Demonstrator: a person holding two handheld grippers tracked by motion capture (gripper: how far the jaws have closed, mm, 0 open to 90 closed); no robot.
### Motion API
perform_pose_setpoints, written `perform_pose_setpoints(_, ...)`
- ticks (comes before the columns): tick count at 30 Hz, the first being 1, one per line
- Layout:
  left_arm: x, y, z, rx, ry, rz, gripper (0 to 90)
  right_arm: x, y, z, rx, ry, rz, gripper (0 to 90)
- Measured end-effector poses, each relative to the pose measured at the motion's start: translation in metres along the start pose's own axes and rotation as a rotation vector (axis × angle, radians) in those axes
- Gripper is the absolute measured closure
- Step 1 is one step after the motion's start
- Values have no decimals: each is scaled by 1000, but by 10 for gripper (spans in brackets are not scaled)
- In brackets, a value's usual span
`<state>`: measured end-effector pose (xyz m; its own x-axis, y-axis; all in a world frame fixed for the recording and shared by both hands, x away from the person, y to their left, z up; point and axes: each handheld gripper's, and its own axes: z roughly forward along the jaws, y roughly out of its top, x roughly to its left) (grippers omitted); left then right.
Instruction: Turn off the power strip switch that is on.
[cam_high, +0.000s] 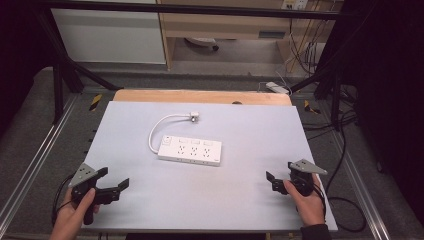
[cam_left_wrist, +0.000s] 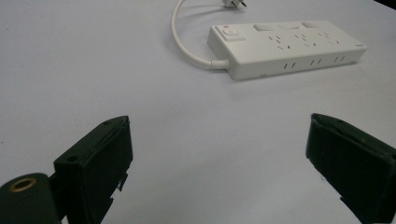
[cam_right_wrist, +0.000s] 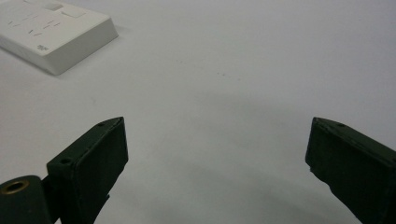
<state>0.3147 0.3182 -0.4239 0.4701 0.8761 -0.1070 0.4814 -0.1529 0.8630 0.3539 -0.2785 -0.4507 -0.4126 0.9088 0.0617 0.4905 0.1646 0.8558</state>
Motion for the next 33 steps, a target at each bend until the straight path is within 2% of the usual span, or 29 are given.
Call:
perform_pose_setpoints(9, 0, 0, 0, -1, -2, 1, 72, 5, 2, -3, -14, 22, -14, 67)
perform_pose_setpoints(13, -1, 0, 1, 8, -3, 6, 72, 7, 3, -3, 10, 44, -8, 66)
perform_pose_setpoints(20, -1, 0, 1, 13, -7, 6, 72, 12, 7, -3, 51, 73, -32, 70)
perform_pose_setpoints(26, -1, 0, 1, 12, -8, 6, 71, 15, 10, -3, 63, 88, -43, 67)
perform_pose_setpoints(33, -1, -1, 2, 12, -9, 5, 71, 18, 13, -4, 51, 100, -46, 66)
